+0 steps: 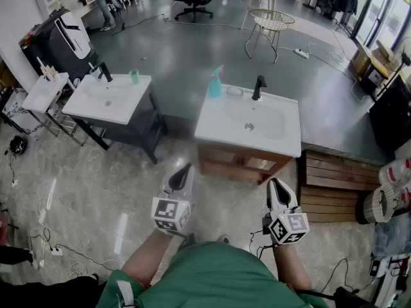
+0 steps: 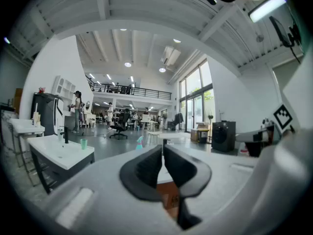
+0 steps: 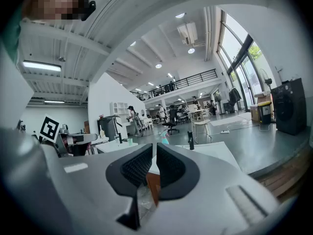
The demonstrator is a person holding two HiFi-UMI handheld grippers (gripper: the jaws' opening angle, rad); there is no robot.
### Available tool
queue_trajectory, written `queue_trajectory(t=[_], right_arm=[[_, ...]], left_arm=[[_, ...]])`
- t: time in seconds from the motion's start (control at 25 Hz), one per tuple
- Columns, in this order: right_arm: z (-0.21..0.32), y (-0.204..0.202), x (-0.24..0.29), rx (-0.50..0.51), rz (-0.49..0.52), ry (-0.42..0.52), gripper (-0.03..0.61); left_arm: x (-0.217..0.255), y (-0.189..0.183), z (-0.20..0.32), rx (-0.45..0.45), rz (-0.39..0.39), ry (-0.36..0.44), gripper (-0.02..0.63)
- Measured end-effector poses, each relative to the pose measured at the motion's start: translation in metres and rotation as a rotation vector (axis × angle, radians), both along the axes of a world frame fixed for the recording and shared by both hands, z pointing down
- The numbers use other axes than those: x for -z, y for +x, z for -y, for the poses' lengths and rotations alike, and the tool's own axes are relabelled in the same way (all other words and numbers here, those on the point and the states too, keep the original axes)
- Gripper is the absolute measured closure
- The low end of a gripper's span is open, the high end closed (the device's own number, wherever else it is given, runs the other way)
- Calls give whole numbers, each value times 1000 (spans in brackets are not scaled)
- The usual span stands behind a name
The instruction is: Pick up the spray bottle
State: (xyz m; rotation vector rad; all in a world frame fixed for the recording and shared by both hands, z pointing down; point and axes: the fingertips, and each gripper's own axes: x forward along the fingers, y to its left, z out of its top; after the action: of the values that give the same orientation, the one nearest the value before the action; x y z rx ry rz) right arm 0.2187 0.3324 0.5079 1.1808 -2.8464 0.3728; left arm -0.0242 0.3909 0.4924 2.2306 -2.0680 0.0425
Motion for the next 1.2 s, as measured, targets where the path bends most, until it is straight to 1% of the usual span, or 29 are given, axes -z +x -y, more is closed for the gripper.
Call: queue_trajectory(t=[0.48, 0.64, 0.76, 0.84, 0.92, 1.0, 1.08, 1.2], right_arm=[[18, 15, 1, 7, -1, 5, 552], [23, 21, 0, 0, 32, 1, 552], [27, 30, 1, -7, 24, 18, 552], [29, 37, 3, 0, 0, 53, 551], [31, 45, 7, 10, -9, 83, 551], [37, 53, 13, 8, 1, 100, 539], [44, 60, 19, -3, 14, 115, 503], [61, 60, 22, -21, 11, 137, 489]], left_arm=[[2, 14, 17, 10, -1, 3, 601], [4, 16, 20, 19, -11, 10, 586], [10, 20, 20, 40, -9, 22, 538], [11, 25, 22, 46, -8, 20, 476], [14, 32, 24, 50, -9, 19, 432], [16, 38, 29, 56, 3, 20, 416], [17, 42, 36, 54, 15, 18, 407], [15, 38, 51, 51, 15, 21, 402]])
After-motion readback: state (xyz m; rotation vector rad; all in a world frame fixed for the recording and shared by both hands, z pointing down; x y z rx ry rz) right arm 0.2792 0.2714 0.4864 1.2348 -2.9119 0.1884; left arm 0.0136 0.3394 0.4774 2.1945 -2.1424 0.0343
